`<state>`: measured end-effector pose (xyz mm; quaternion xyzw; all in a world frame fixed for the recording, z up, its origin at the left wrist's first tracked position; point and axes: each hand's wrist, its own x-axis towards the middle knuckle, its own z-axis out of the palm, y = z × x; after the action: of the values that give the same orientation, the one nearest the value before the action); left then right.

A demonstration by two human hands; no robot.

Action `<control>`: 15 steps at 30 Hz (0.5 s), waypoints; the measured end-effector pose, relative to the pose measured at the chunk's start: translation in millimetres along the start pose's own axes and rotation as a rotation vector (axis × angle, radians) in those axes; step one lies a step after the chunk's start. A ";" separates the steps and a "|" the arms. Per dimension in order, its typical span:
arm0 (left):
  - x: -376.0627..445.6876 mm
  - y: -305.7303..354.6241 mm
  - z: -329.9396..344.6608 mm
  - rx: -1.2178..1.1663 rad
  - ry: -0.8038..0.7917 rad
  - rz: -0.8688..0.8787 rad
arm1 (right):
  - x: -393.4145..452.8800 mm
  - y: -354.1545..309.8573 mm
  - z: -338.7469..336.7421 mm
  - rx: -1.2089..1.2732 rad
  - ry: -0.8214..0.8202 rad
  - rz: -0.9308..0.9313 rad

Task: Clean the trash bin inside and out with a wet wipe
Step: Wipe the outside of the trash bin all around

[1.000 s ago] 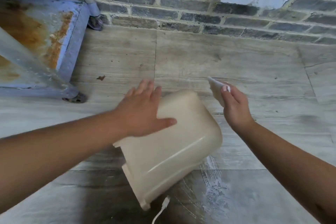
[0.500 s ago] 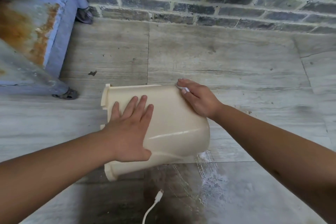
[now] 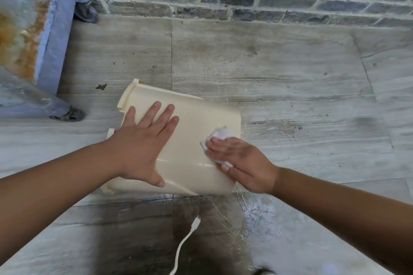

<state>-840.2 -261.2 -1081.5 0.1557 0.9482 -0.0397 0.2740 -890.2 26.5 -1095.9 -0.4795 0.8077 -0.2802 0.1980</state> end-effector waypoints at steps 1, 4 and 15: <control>-1.0 -0.7 1.7 0.026 0.014 0.013 | -7.0 -4.6 4.6 0.008 -0.009 -0.019; -3.4 -1.2 6.5 0.073 0.051 0.023 | -20.4 -14.8 14.6 0.049 -0.016 -0.061; -13.7 4.8 15.4 0.146 0.142 0.022 | -11.3 -58.1 5.7 1.052 0.089 0.399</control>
<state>-819.9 -262.9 -1087.1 0.1883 0.9580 -0.0947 0.1943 -843.0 12.7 -1062.4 -0.1420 0.6416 -0.6222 0.4254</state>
